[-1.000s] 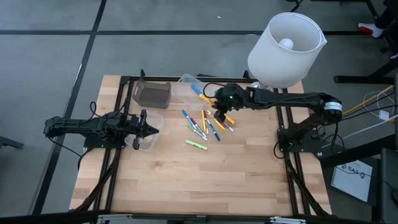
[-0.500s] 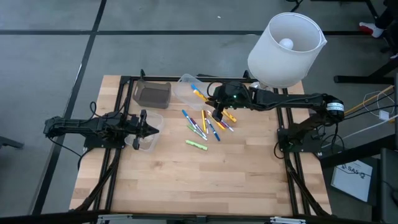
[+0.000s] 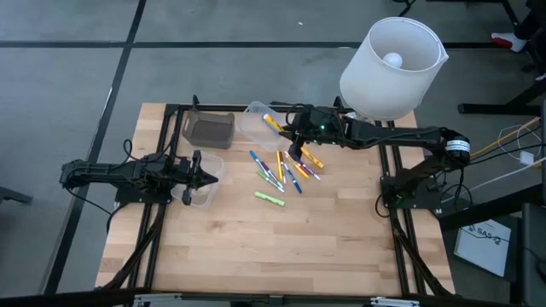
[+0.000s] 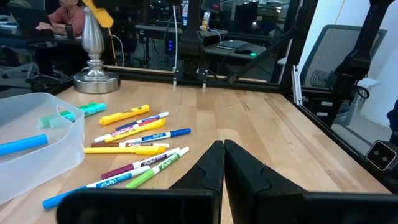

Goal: Pick & Place Markers
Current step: Put the right yellow highlighter into the top transparent bin

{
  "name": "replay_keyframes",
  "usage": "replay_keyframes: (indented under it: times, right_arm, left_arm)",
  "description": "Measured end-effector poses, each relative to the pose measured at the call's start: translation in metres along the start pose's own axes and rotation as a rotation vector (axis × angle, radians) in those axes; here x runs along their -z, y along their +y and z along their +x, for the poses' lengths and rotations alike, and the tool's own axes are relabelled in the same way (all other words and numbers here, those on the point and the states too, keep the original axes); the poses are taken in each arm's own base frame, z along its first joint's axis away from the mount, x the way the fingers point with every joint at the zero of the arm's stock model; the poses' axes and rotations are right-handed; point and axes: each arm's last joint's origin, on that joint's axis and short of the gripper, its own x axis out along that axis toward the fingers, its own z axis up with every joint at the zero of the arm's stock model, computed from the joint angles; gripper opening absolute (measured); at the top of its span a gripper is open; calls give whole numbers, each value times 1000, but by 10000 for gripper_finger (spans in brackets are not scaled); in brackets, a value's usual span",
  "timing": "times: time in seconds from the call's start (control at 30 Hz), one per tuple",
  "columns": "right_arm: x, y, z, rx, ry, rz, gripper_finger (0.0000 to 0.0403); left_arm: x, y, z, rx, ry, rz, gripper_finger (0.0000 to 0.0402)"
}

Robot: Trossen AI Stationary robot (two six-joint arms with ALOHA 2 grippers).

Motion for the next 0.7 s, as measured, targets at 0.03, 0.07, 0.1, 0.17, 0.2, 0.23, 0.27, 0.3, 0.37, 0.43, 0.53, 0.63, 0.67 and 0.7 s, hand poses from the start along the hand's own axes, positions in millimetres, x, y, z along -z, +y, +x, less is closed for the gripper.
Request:
replay_keyframes:
  times: [0.03, 0.07, 0.1, 0.17, 0.2, 0.23, 0.27, 0.3, 0.37, 0.43, 0.53, 0.63, 0.67, 0.7]
  right_arm:
    - [0, -2, 0, 4, -2, 2, 63]
    - [0, -3, 0, 10, -4, 6, 63]
    - [-1, -5, 0, 14, -7, 8, 63]
    - [-1, -8, 1, 23, -11, 12, 63]
    - [-2, -11, 1, 28, -16, 16, 63]
    - [-2, -13, 1, 35, -19, 18, 63]
    - [-2, -15, 1, 41, -21, 21, 63]
    - [-2, -17, 1, 46, -22, 25, 63]
    - [-2, -20, 1, 56, -21, 33, 63]
    - [-1, -22, 3, 61, -17, 35, 63]
    - [-1, -25, 9, 48, 25, 37, 63]
    - [-7, -30, 14, 49, 54, 36, 63]
    - [-9, -31, 16, 53, 60, 29, 63]
    - [-11, -33, 19, 58, 64, 15, 63]
  left_arm:
    - [0, 0, 0, 0, -1, 0, 6]
    - [0, 0, 0, 0, 0, 0, 6]
    - [0, 0, 0, 0, 0, 0, 6]
    - [0, 0, 0, 0, -1, 0, 6]
    - [0, 0, 0, 0, 0, 0, 6]
    - [0, 0, 0, 0, -1, 0, 6]
    - [0, 0, 0, 0, 0, 0, 6]
    - [0, 0, 0, 0, 0, 0, 6]
    - [0, 0, 0, 0, 0, 0, 6]
    - [0, 0, 0, 0, 0, 0, 6]
    - [0, 0, 0, 0, 0, 0, 6]
    - [0, 0, 0, -1, 0, 0, 6]
    - [0, 0, 0, 0, -1, 0, 6]
    - [0, 0, 0, 0, 0, 0, 6]
